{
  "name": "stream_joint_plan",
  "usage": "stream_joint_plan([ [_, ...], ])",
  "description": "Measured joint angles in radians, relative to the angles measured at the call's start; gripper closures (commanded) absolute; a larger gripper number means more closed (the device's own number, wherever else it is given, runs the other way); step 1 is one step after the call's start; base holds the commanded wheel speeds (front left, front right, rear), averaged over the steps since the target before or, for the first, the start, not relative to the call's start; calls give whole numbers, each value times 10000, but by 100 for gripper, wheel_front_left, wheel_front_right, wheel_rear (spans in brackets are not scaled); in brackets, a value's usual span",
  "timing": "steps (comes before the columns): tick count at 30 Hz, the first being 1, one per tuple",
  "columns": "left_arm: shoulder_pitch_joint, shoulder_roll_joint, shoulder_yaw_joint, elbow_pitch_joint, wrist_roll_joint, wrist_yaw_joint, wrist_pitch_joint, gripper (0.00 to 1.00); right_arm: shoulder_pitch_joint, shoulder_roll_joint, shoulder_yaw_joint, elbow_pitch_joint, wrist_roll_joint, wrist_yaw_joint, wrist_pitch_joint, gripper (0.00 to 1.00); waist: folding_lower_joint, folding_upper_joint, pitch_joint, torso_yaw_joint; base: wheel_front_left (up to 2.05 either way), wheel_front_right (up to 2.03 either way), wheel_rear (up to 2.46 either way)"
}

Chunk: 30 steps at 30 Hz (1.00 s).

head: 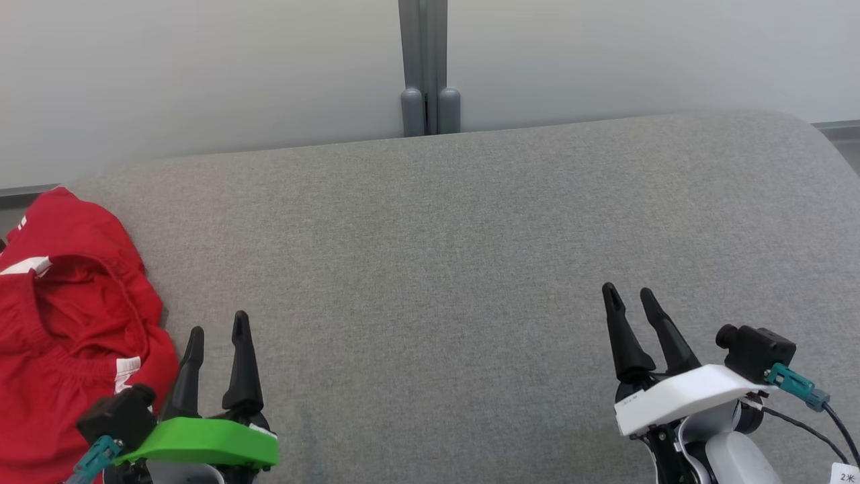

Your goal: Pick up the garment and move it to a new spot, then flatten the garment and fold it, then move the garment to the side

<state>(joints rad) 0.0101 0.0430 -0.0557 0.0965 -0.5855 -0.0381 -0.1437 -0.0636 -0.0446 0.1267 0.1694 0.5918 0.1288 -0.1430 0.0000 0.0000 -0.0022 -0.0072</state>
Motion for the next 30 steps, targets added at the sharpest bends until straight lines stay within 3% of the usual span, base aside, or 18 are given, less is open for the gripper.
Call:
stream_joint_plan([
  [30,203,17,-364,-265,2274,21,-700,0,86,-19,546,-134,-2500,4,-700,0,0,0,-23,-35,0,0,0],
])
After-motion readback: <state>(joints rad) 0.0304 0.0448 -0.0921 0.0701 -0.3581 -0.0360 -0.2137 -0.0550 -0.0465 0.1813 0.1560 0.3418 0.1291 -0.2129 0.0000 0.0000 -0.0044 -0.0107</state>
